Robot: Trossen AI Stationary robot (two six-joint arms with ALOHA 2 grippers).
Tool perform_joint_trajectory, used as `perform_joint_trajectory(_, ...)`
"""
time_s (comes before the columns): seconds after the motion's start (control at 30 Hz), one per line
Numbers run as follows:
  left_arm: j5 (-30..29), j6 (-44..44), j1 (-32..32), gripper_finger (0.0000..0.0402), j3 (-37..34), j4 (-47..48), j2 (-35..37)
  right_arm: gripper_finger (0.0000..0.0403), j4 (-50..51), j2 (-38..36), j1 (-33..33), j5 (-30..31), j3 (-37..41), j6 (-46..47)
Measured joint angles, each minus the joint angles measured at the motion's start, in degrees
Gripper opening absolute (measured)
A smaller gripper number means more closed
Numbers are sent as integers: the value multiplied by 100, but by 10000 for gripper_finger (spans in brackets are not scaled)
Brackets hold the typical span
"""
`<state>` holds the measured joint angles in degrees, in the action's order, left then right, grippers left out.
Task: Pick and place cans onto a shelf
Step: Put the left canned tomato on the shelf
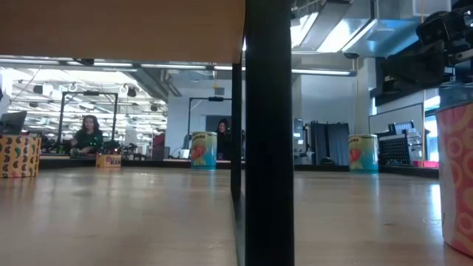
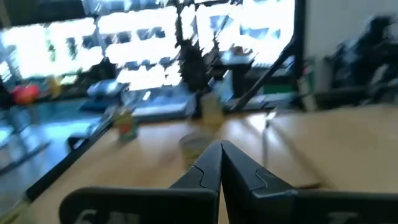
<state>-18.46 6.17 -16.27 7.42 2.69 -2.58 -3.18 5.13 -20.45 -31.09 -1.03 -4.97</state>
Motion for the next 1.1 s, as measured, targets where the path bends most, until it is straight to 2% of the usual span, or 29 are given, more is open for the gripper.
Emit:
perform_joint_trajectory(0.23,-985,-488,0,0,1346,719,-1086,26,0,-2,2,0,-1,0)
perform_joint_trajectory(0.4,-1910,-1337,2,0,2560,1842,-2338,26,-1,-1,0,0,0,0)
perform_joint_trajectory(0.63,-2213,-2617,358,0,4510,3354,-4199,26,0,-2,2,0,0,0)
perform_joint_trajectory(0.77,-2038,-3696,914,0,5543,4555,-5020,26,-2,0,0,0,1,0)
perform_joint_trajectory(0.9,-1213,-4786,1563,0,6228,5597,-5610,26,-1,-2,1,0,1,37)
perform_joint_trajectory(1.0,-679,-4815,1891,0,6391,5707,-5831,26,-2,-2,2,3,-1,235)
perform_joint_trajectory(1.1,-540,-4386,1982,0,6406,5495,-5897,26,-2,0,2,2,-1,602)
